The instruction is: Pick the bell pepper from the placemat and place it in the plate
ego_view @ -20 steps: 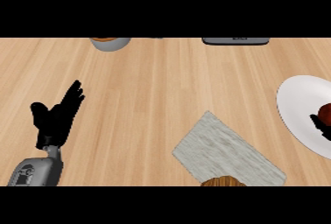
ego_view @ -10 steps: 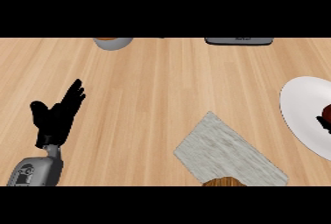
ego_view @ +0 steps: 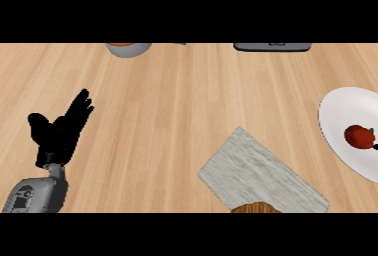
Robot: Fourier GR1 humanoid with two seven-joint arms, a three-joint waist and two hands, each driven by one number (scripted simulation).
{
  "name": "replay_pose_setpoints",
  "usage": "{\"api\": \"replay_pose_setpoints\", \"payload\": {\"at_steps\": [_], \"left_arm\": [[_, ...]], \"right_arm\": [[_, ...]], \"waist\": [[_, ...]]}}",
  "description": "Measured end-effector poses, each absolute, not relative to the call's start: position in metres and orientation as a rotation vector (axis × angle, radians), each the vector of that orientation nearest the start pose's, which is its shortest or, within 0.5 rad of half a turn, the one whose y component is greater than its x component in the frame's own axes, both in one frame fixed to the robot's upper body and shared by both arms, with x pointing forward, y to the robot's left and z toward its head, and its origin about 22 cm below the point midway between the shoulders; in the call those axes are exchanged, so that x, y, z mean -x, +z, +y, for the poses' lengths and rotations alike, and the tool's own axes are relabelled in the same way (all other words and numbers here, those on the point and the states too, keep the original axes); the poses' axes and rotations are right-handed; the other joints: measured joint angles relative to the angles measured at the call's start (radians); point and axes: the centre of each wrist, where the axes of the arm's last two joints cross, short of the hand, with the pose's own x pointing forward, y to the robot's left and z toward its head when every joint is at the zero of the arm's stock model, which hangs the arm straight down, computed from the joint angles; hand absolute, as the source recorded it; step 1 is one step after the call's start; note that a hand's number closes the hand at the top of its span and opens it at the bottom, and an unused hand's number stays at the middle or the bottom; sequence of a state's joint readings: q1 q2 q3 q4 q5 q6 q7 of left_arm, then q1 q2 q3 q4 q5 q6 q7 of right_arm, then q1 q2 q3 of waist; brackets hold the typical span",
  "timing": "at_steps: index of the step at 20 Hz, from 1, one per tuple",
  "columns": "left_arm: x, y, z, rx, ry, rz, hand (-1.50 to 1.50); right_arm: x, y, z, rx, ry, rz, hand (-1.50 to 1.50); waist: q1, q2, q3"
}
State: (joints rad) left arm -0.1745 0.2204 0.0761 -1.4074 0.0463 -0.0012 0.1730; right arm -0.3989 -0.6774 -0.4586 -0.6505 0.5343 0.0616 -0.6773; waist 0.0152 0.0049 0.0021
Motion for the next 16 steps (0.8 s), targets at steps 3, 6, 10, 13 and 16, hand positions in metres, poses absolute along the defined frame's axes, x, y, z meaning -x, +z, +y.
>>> {"api": "replay_pose_setpoints", "payload": {"at_steps": [3,6,10,13,16], "left_arm": [[-0.287,0.02,0.285,-0.169,-0.081,-1.404,0.0],[-0.283,0.017,0.288,-0.171,-0.083,-1.396,0.0],[-0.28,0.015,0.291,-0.18,-0.084,-1.394,0.0],[-0.278,0.015,0.294,-0.178,-0.082,-1.398,0.0],[-0.277,0.017,0.29,-0.18,-0.079,-1.405,0.0]], "right_arm": [[-0.283,0.058,-0.511,0.767,0.552,-1.726,-1.5],[-0.285,0.065,-0.512,0.657,0.475,-1.849,-1.5],[-0.28,0.075,-0.523,0.524,0.324,-1.859,-1.5],[-0.274,0.082,-0.534,0.415,0.241,-1.795,-1.5],[-0.269,0.088,-0.543,0.329,0.194,-1.735,-1.5]], "waist": [[-0.01,-0.003,-0.001],[-0.014,-0.006,-0.001],[-0.021,-0.008,-0.003],[-0.021,-0.008,-0.003],[-0.019,-0.008,-0.003]]}}
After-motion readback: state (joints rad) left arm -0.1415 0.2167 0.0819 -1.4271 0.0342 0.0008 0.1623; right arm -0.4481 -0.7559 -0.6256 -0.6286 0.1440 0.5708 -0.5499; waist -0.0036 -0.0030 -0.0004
